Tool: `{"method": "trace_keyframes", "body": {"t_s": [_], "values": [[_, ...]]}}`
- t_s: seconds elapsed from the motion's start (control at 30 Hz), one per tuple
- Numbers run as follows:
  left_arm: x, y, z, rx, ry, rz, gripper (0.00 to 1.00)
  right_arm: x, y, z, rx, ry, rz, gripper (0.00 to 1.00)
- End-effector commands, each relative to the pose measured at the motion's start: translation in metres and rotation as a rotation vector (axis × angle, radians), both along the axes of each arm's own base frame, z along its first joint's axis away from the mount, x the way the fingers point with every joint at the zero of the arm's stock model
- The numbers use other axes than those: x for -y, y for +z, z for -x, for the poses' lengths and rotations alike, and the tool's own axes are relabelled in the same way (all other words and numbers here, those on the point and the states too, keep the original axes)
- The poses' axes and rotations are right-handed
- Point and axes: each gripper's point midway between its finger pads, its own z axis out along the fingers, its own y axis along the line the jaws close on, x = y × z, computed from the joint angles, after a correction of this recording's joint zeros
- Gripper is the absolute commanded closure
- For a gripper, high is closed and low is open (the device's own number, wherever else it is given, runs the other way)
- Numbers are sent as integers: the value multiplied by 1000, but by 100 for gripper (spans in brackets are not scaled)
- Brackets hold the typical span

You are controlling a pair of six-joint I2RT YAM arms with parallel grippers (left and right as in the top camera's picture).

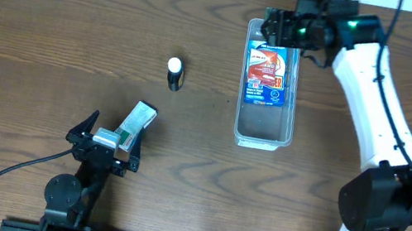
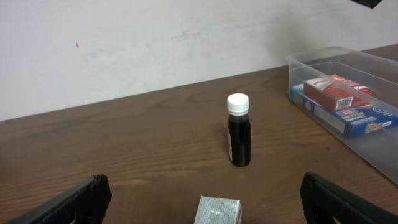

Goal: Pack container
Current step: 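Carry the Zam-Buk box over the container and release it inside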

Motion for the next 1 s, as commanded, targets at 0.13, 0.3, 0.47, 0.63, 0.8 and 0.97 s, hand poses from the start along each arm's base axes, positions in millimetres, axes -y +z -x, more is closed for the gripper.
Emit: {"method": "trace_keyframes", "body": {"t_s": [0.13, 0.3, 0.47, 0.63, 0.8, 0.97], "values": [[1, -17, 1, -48, -9, -17, 2, 4, -11, -6, -7, -199, 94, 34], [1, -17, 1, -48, -9, -17, 2, 4, -30, -8, -44, -222, 110, 34], [1, -17, 1, -48, -9, -17, 2, 3, -56, -9, -93, -218, 134, 34], [1, -17, 1, -48, -9, -17, 2, 4, -88, -6, -162, -214, 168, 34], [1, -17, 1, -48, -9, -17, 2, 3, -103, -4, -194, -209, 185, 34], [1, -17, 1, -48, -9, -17, 2, 2, -108, -4, -203, -207, 190, 33]]}}
